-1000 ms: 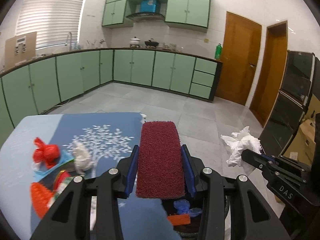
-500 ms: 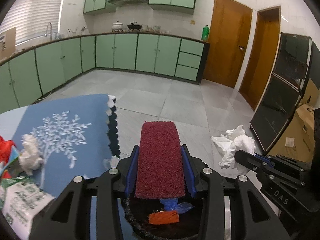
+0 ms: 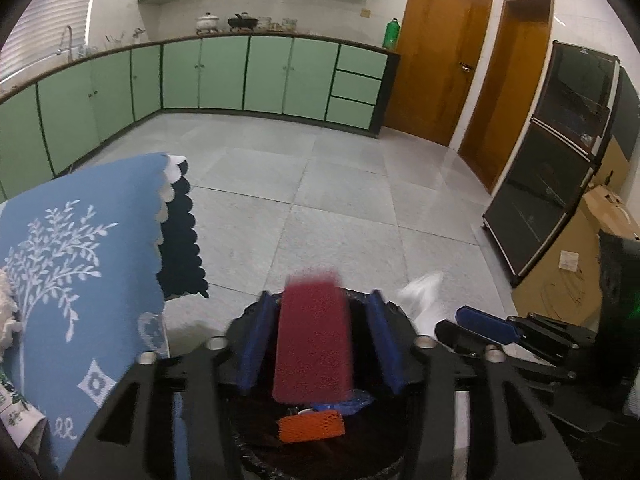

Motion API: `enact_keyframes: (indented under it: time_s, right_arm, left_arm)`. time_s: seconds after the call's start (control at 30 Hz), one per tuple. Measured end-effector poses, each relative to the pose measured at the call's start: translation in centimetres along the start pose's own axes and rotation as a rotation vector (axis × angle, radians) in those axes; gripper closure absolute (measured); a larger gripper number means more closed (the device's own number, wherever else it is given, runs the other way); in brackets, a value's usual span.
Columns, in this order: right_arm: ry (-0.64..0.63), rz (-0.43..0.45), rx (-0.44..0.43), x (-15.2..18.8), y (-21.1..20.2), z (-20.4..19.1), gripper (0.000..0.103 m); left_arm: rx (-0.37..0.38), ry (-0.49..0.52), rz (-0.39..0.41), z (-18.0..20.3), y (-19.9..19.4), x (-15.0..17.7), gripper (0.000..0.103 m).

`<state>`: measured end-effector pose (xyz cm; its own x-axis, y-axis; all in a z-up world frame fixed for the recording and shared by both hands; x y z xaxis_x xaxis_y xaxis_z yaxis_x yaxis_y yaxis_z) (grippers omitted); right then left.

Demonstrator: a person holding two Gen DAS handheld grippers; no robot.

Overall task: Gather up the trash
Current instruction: 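Carry pad and white bag over the bin and open both tools to drop them, then move the left tool to the orange foam net while the right tool approaches the green snack bag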

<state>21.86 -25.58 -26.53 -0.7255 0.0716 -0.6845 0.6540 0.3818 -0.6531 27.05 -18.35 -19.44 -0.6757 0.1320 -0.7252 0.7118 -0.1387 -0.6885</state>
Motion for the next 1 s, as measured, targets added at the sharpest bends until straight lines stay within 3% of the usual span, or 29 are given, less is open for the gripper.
enact_keyframes:
  time_s: [0.13, 0.37, 0.63, 1.0]
  right_arm:
    - [0.003, -0.001, 0.021, 0.3, -0.2, 0.6, 0.054]
    - [-0.003, 0.044, 0.050, 0.0, -1.9, -0.1, 0.017]
    - [-0.020, 0.097, 0.015, -1.0, -4.1, -3.7, 0.013]
    - [-0.095, 0.148, -0.086, -2.8, -4.5, -13.7, 0.012]
  left_arm:
    - [0.008, 0.002, 0.006, 0.1, -0.3, 0.0, 0.044]
    - [-0.004, -0.029, 0.042, -1.1, -2.7, -0.8, 0.040]
    - [-0.086, -0.073, 0.136, -5.8, -8.3, -1.6, 0.037]
    - [-0.321, -0.191, 0.196, -17.7, -16.6, 1.4, 0.037]
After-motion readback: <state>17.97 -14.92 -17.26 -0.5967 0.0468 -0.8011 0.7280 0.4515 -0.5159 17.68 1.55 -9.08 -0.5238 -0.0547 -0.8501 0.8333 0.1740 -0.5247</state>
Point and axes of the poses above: each gripper's, at about its wrist camera, not at the fingertips, and y roughly the way its jaws point, z to its right, x to its underside, the point moved 9 cm from there along y, roughly the way its jaws point, and after that the axes turned 14 degrees about -x, right-handed, at the moved point
